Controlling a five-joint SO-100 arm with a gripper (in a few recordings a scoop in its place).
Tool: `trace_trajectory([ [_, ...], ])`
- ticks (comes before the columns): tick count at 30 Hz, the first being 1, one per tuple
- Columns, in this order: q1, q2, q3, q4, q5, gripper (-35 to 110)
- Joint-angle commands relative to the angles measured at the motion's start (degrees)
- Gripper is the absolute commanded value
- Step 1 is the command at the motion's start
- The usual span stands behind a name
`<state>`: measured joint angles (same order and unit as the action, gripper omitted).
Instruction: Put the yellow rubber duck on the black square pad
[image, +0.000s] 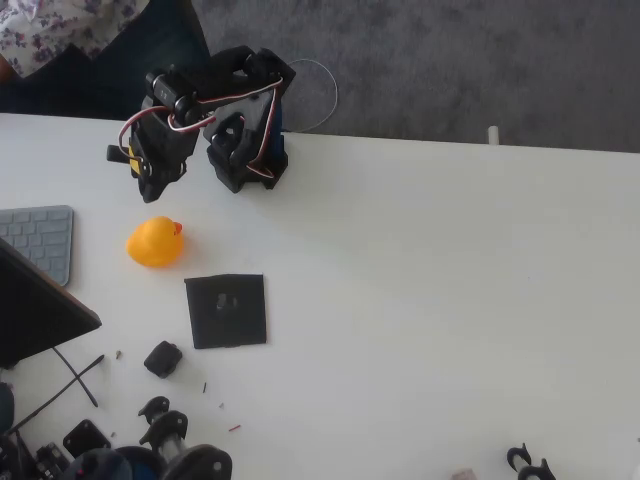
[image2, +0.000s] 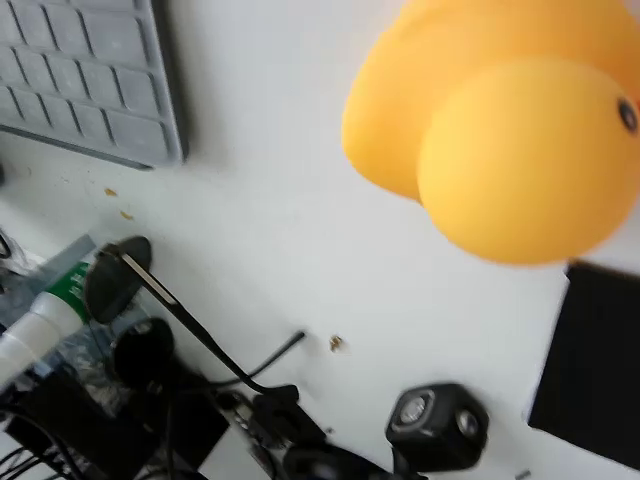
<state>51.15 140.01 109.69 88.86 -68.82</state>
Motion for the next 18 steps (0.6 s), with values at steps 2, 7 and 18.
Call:
trace_trajectory([
  [2, 6.06, 0.7, -1.41, 0.35, -4.92, 4],
  [7, 9.84, 0.7, -1.49, -0.35, -5.71, 3],
  [18, 9.23, 0.62, -0.44, -0.53, -6.06, 6],
])
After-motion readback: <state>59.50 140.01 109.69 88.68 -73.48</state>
